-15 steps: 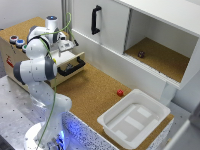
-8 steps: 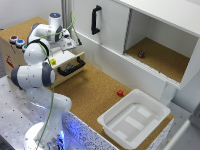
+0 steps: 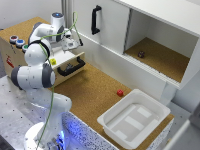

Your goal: Move to the drawer, then place the yellow object

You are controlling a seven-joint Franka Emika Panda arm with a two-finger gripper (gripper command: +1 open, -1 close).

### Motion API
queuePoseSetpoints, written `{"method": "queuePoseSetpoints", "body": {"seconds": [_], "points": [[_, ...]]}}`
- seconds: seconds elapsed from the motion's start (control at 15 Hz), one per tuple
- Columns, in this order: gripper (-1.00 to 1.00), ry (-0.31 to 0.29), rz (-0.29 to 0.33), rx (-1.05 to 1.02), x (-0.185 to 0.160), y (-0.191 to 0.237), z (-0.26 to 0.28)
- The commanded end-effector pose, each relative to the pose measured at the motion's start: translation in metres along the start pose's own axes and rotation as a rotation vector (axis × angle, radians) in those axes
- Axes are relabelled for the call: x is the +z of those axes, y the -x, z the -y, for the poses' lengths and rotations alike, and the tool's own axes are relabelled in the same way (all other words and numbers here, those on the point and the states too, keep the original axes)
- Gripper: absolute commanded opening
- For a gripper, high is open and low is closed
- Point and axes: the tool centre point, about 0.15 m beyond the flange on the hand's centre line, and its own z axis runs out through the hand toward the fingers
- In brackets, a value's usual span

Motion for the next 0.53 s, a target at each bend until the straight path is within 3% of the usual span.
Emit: {"method": "queuePoseSetpoints", "body": {"seconds": [0.0, 0.13, 0.33, 0.47], "points": [[1.0, -0.019, 0.074, -0.181, -0.063, -0.057, 0.051], [1.0, -0.056, 0.089, -0.259, -0.082, -0.084, 0.081], [1.0, -0.017, 0.2, -0.361, -0.095, -0.121, 0.111], [1.0, -0.034, 0.223, -0.394, -0.097, -0.136, 0.121]]}}
